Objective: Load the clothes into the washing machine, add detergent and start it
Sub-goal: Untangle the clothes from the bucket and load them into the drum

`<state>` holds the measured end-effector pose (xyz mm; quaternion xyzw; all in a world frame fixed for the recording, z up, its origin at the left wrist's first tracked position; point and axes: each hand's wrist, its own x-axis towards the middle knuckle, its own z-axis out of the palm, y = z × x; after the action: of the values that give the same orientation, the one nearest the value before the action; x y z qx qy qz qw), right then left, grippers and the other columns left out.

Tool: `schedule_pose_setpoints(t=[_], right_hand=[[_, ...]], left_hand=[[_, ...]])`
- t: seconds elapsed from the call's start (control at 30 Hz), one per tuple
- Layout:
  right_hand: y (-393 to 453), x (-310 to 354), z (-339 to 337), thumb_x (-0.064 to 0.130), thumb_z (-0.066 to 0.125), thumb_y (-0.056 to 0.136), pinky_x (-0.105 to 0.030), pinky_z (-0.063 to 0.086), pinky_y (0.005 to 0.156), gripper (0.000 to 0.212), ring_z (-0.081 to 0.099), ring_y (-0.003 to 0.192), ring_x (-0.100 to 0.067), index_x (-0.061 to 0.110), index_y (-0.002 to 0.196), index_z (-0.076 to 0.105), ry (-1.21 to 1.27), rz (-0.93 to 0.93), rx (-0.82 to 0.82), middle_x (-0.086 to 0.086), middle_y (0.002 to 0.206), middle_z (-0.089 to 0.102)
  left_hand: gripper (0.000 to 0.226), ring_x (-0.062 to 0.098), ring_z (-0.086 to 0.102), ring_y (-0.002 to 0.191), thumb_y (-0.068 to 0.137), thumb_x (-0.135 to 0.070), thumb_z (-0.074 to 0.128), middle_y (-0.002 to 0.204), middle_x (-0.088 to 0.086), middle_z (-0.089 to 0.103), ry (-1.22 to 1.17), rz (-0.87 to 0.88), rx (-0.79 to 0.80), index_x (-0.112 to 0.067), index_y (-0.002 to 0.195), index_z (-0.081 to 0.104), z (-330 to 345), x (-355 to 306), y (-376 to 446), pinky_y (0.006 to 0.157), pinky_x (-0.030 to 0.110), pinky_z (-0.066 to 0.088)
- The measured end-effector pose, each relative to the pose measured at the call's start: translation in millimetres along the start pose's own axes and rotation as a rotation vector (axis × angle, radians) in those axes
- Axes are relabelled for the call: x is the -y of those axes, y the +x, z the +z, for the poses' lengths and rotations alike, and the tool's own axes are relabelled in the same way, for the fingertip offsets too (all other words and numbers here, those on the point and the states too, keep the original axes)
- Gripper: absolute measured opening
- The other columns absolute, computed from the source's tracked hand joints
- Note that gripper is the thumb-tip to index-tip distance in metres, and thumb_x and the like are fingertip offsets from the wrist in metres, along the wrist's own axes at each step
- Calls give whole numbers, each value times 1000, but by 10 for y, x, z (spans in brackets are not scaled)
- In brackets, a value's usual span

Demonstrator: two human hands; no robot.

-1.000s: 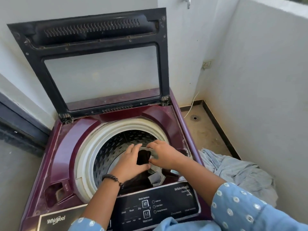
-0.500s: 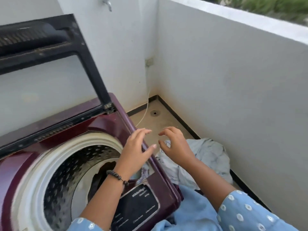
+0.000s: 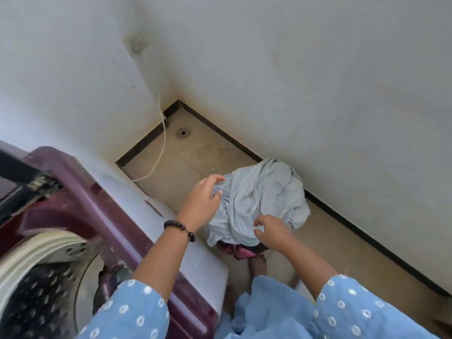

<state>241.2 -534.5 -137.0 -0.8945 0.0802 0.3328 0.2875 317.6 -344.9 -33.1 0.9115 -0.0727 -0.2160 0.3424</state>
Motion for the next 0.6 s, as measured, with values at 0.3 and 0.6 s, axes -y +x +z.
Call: schedule_pose_setpoints(t=[0.3, 0.6], right_hand=[[774, -216, 327, 23, 51, 96, -34, 39, 104, 38, 47, 128, -28, 12, 132, 55, 6, 27, 257, -12, 137, 53], [1367, -219, 513, 34, 56, 93, -38, 40, 105, 52, 43, 130, -35, 11, 139, 46, -60, 94, 478, -19, 146, 31]], left_hand=[[41, 21, 48, 131, 100, -5, 42, 143, 6, 52, 62, -236, 240, -11, 140, 45, 733, 401, 575, 107, 31, 37], [38, 21, 52, 126, 102, -13, 44, 139, 7, 54, -98, -375, 413, -16, 140, 44, 1093, 683, 585, 106, 31, 40]])
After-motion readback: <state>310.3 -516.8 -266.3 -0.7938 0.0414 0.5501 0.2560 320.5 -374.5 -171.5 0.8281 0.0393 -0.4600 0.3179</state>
